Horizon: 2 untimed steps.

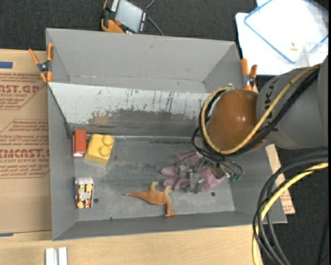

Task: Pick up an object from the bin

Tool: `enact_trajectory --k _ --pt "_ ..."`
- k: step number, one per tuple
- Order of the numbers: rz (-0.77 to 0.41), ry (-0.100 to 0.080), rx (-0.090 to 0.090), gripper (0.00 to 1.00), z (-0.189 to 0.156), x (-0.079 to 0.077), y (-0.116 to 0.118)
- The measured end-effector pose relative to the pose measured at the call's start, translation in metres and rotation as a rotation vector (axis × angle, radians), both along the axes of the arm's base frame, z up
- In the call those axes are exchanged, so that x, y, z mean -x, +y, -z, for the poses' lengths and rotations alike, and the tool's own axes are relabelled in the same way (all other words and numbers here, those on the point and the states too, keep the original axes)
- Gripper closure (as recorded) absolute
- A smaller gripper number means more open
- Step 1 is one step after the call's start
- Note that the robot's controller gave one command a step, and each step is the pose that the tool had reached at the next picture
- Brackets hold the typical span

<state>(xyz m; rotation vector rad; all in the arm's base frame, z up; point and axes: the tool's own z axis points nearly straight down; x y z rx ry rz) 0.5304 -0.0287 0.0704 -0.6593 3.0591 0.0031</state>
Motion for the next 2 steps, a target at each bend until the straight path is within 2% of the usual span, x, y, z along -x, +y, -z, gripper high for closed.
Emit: enact_trajectory --k 1,2 --pt "-0.111 -0.002 0.002 1.0 -0.082 0.038 -0.049" --pt "0.005 0.005 -0.003 1.0 0.004 0.008 0.005"
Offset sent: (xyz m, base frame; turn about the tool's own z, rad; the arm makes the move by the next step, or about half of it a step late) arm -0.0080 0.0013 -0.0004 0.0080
